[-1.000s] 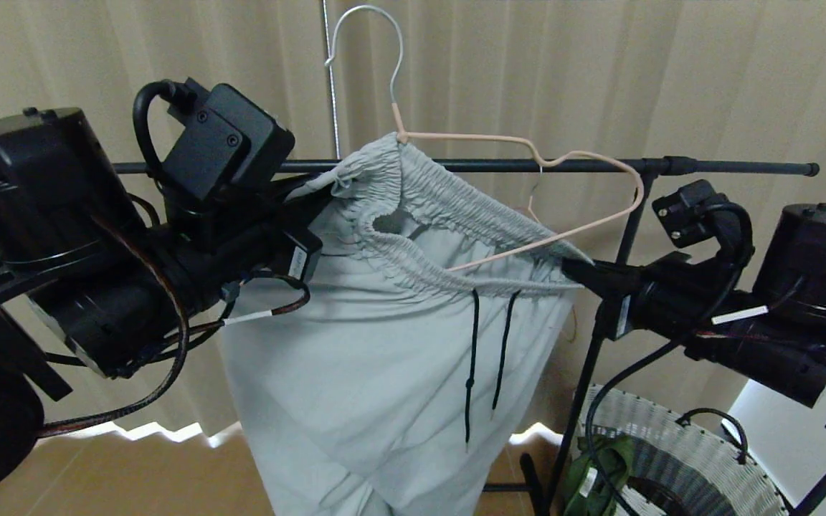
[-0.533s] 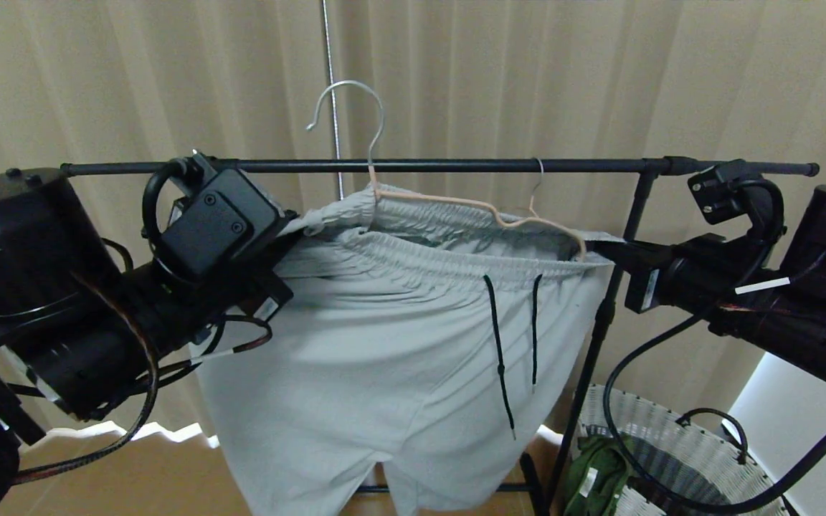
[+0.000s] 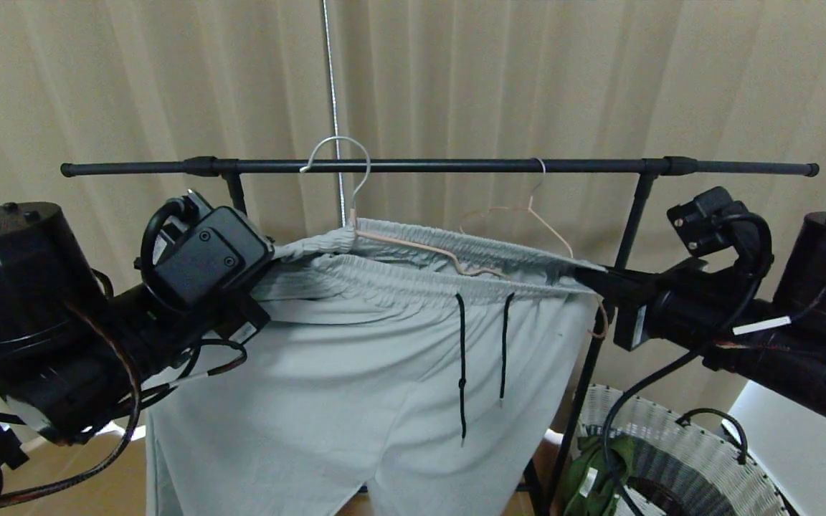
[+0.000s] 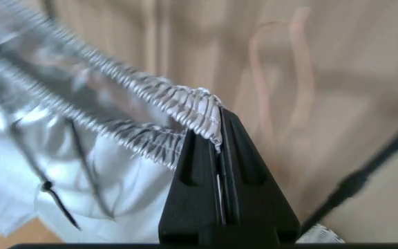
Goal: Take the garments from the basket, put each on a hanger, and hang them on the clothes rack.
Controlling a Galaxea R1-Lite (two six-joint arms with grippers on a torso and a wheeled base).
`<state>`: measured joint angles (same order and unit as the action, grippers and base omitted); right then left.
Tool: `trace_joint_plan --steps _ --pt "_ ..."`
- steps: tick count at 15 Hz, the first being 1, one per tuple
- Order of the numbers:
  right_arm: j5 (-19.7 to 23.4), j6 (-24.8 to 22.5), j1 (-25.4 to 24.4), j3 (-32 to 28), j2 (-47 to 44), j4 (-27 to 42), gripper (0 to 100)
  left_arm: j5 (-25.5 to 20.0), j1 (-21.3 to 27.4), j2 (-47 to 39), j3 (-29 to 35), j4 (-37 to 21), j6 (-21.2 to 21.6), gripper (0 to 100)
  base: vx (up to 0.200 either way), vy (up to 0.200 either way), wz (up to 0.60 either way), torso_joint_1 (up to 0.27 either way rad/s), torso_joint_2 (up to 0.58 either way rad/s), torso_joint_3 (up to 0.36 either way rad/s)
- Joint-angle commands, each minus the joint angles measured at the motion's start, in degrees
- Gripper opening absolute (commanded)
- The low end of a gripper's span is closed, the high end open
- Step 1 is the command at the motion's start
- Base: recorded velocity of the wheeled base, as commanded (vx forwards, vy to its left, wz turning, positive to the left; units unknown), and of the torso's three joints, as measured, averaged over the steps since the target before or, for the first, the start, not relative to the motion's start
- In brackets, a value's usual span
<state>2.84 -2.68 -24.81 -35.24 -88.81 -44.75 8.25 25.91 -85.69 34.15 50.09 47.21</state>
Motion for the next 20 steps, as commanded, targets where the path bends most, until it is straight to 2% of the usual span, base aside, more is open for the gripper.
trace_joint_plan --steps 1,2,3,4,6,7,12,15,20 --pt "0.15 -1.36 -3.49 1.32 1.27 0.28 0 1.59 0.73 -0.97 0.13 0.01 -1.42 0 0.0 0.0 0.0 0.0 0.0 0.0" --pt "0.15 -2.42 -3.84 1.23 1.18 0.28 0 4.14 2.4 -1.41 0.31 0.01 -4.85 0 0.0 0.0 0.0 0.0 0.0 0.0" --pt "0.15 -2.59 -3.93 1.14 1.09 0.28 0 4.67 2.66 -1.59 0.4 0.01 -5.55 0 0.0 0.0 0.0 0.0 0.0 0.0" --pt "0.24 -3.56 -4.46 0.88 0.65 0.37 0 7.92 4.68 -1.94 0.75 0.01 -9.95 0 0.0 0.0 0.0 0.0 0.0 0.0" --pt "0.24 -3.56 -4.81 0.61 0.57 0.37 0 8.18 4.86 -1.94 0.66 0.01 -10.48 0 0.0 0.0 0.0 0.0 0.0 0.0" --pt "0.24 -3.65 -4.81 0.61 0.48 0.37 100 8.18 4.86 -1.94 0.75 0.01 -10.48 0 0.0 0.0 0.0 0.0 0.0 0.0" --pt "-0.03 -4.0 -4.81 1.76 1.53 0.28 100 8.18 4.68 -2.03 0.83 0.01 -10.56 0 0.0 0.0 0.0 0.0 0.0 0.0" --pt "0.15 -6.55 -4.81 3.16 2.76 0.19 100 8.36 4.24 -2.55 1.27 0.01 -10.83 0 0.0 0.0 0.0 0.0 0.0 0.0" --pt "0.32 -6.63 -4.81 4.22 5.14 0.1 100 8.36 2.75 -3.08 1.19 0.01 -10.74 0 0.0 0.0 0.0 0.0 0.0 0.0"
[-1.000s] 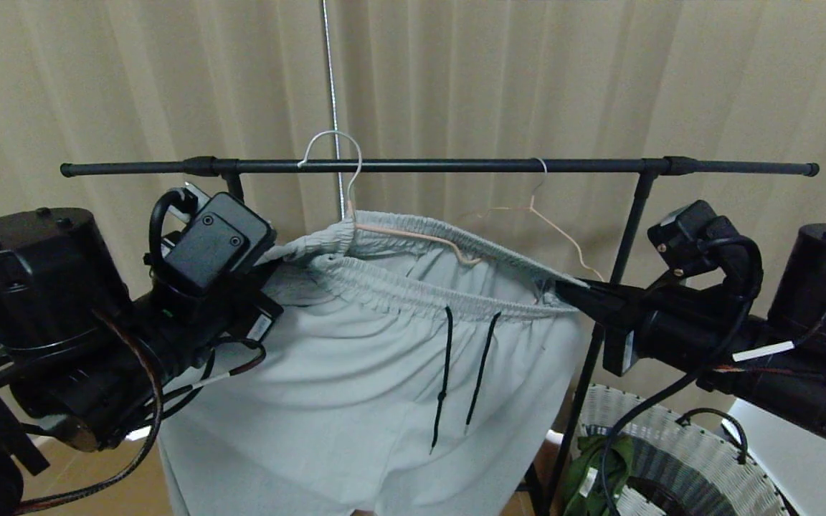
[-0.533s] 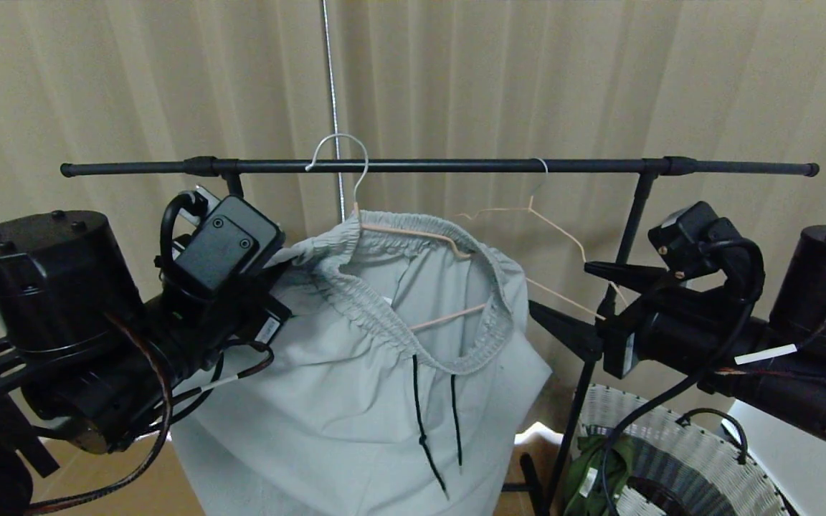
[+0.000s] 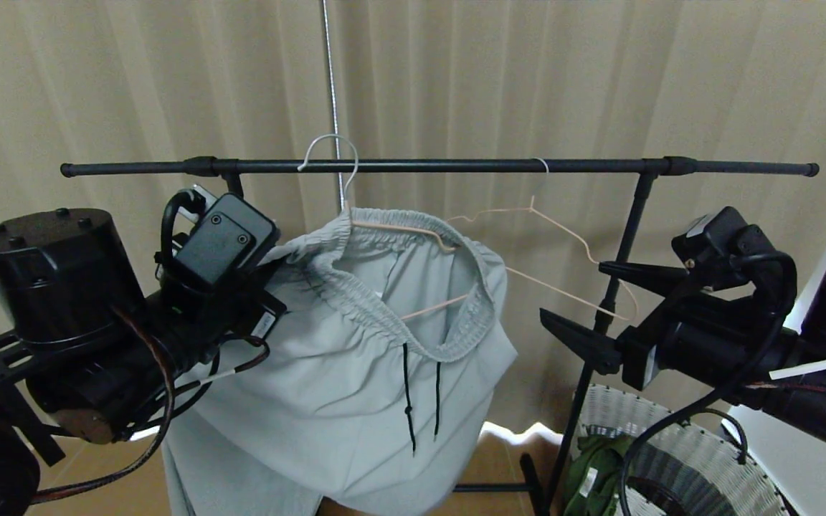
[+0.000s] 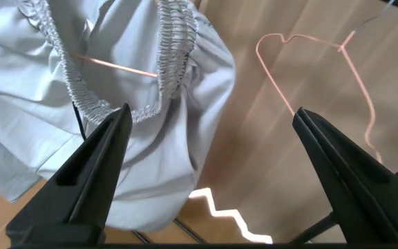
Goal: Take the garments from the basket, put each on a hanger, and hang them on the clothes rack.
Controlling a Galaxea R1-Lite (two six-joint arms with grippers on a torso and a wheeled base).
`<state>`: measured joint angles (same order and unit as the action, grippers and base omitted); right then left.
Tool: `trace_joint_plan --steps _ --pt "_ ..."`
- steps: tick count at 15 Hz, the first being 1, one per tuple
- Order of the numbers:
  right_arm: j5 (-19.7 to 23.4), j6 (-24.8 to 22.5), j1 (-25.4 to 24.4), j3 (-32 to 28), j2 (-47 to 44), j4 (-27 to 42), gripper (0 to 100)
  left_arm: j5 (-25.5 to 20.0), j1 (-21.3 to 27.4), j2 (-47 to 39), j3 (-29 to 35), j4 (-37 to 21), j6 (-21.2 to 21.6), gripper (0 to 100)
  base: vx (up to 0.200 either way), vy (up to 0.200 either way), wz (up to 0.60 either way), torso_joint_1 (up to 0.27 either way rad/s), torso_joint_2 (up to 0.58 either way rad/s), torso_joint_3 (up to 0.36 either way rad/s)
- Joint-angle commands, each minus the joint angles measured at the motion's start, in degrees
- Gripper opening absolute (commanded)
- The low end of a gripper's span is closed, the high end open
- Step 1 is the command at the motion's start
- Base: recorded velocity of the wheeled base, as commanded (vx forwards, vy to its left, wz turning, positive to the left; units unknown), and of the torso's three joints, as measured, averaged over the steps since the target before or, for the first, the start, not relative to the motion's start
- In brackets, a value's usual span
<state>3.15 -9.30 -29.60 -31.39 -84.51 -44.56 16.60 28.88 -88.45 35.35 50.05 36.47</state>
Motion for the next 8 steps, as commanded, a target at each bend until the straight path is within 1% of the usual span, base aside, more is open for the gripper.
trace_joint_plan --steps 1,2,5,8 --pt "0.02 -0.01 -0.02 1.24 0.83 -0.44 100 0.1 -0.49 -0.58 0.07 0.04 0.0 0 0.0 0.0 0.0 0.0 0.0 0.0" --pt "0.11 -0.01 -0.02 1.6 0.83 -0.44 100 0.1 -0.58 -0.58 0.16 0.04 0.0 0 0.0 0.0 0.0 0.0 0.0 0.0" --pt "0.55 0.07 -0.55 2.39 1.8 -0.44 100 2.73 -2.34 -0.49 0.51 0.04 0.44 0 0.0 0.0 0.0 0.0 0.0 0.0" --pt "3.8 0.07 -0.55 2.65 3.12 -0.44 100 2.82 -3.04 -0.58 0.51 0.04 0.44 0 0.0 0.0 0.0 0.0 0.0 0.0"
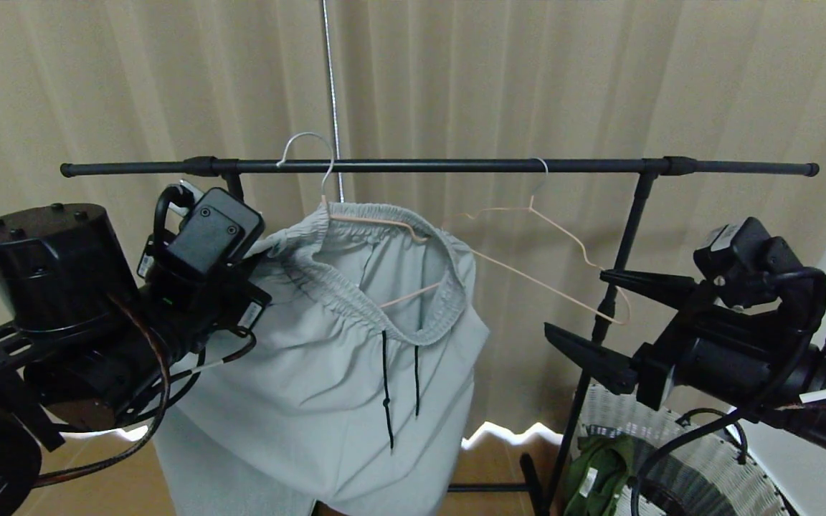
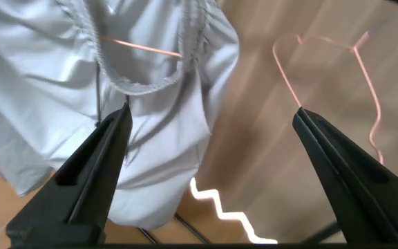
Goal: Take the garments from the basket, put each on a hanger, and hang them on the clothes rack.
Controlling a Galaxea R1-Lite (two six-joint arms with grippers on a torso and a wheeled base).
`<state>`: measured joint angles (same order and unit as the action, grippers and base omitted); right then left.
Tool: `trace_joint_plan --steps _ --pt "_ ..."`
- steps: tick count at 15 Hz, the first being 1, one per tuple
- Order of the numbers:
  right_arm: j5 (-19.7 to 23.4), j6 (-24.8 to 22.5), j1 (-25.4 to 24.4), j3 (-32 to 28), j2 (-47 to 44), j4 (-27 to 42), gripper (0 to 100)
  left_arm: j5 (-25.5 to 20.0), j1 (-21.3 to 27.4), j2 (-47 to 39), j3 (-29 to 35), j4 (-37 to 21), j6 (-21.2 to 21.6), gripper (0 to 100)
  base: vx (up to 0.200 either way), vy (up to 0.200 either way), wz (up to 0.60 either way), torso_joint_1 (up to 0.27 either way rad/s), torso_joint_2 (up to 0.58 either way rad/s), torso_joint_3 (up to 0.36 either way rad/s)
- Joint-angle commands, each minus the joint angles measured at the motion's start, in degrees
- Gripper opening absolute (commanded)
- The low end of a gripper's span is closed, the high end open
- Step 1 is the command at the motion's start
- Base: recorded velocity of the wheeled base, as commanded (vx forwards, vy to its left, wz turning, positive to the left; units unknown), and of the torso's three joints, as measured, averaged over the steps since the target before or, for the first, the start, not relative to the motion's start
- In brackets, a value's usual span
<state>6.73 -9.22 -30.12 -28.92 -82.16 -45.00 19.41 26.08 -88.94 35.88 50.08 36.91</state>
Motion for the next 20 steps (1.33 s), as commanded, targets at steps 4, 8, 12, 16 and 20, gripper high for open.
trace_joint_plan --steps 4,8,12,16,20 --pt "2.06 -0.01 -0.02 1.32 1.31 -0.09 100 0.02 -0.32 -0.09 0.07 0.02 0.0 0 0.0 0.0 0.0 0.0 0.0 0.0" --pt "4.43 0.08 -0.2 2.37 2.36 -1.94 100 0.02 -1.99 -0.18 -0.11 0.02 0.18 0 0.0 0.0 0.0 0.0 0.0 0.0" --pt "5.93 -0.01 -0.2 4.57 2.98 -3.34 100 0.1 -1.99 -0.27 0.86 0.02 0.09 0 0.0 0.0 0.0 0.0 0.0 0.0" --pt "13.66 -0.01 -0.2 4.31 4.03 -4.84 100 0.02 -2.61 -0.35 1.48 0.02 0.09 0 0.0 0.0 0.0 0.0 0.0 0.0" --pt "14.8 -0.28 -0.2 2.64 1.22 -5.54 100 0.1 0.82 -1.23 1.48 0.11 -0.53 0 0.0 0.0 0.0 0.0 0.0 0.0"
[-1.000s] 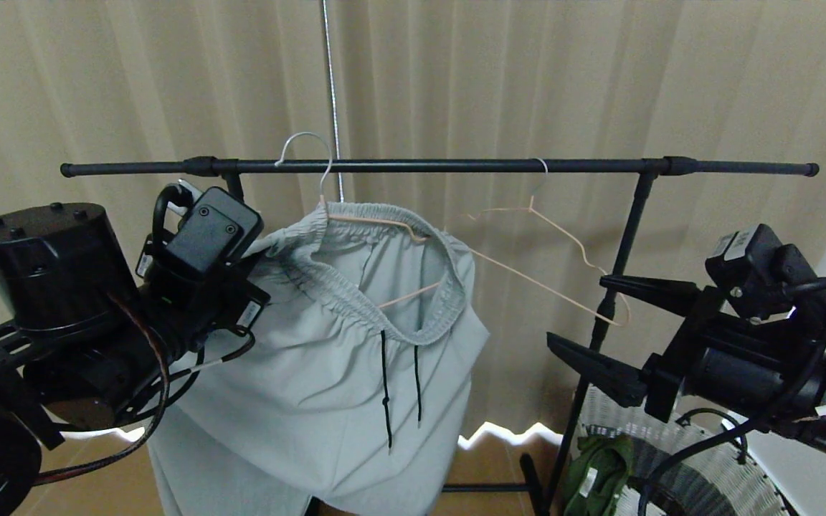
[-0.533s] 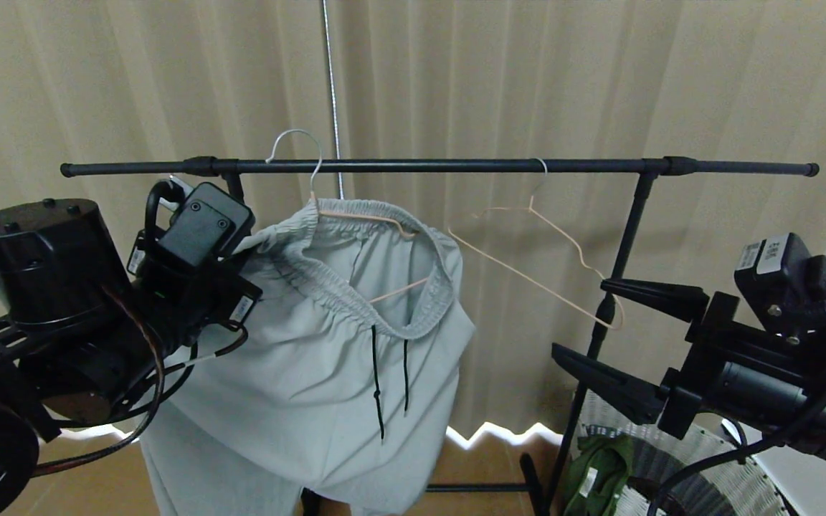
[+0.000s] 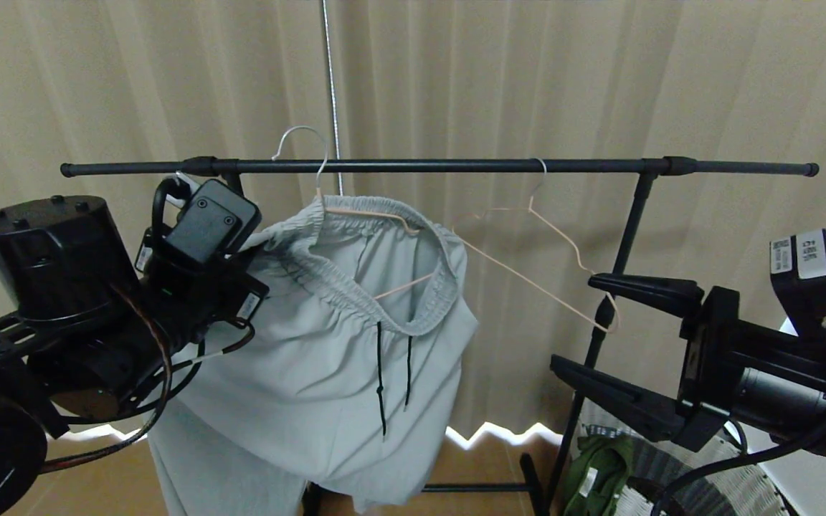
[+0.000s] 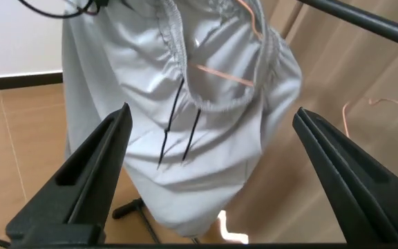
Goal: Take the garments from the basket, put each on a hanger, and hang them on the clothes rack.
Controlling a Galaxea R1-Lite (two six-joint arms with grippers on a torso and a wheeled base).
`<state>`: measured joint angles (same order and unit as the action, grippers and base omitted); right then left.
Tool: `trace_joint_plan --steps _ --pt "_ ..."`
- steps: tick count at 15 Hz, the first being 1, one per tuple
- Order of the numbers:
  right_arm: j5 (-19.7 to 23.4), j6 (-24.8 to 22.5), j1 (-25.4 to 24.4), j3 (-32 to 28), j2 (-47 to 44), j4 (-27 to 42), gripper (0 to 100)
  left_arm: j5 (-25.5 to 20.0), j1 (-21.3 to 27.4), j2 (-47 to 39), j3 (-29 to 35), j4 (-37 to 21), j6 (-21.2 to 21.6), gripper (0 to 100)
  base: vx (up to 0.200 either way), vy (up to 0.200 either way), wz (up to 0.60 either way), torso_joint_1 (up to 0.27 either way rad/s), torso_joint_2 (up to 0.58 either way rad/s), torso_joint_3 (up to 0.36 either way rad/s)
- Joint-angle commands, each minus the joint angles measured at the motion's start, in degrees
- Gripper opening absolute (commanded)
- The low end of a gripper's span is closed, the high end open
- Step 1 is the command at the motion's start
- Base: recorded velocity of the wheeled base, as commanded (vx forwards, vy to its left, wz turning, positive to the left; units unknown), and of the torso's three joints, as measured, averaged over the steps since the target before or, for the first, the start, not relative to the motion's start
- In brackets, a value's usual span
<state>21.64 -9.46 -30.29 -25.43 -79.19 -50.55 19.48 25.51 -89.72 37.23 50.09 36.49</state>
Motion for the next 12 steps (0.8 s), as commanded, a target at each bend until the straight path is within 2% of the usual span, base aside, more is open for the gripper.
trace_joint_plan --steps 1,6,9,10,12 --pt "-0.19 -0.12 0.06 -1.99 -3.78 0.02 100 0.12 3.05 -0.54 0.12 0.09 -0.63 0 0.0 0.0 0.0 0.0 0.0 0.0" --pt "-7.93 -2.84 0.06 -12.45 -14.41 0.11 100 0.91 10.43 -0.54 -0.49 0.8 -5.02 0 0.0 0.0 0.0 0.0 0.0 0.0" --pt "-10.3 -5.31 1.38 -18.6 -19.6 0.63 100 0.12 11.84 -0.54 -4.1 5.28 -4.76 0 0.0 0.0 0.0 0.0 0.0 0.0" --pt "-10.56 -5.57 1.55 -18.96 -19.95 0.63 100 0.12 11.93 -0.54 -4.36 5.63 -4.76 0 0.0 0.0 0.0 0.0 0.0 0.0" --pt "-11.27 -8.56 3.05 -22.03 -23.03 0.63 100 0.12 13.33 -0.45 -6.38 8.62 -4.32 0 0.0 0.0 0.0 0.0 0.0 0.0"
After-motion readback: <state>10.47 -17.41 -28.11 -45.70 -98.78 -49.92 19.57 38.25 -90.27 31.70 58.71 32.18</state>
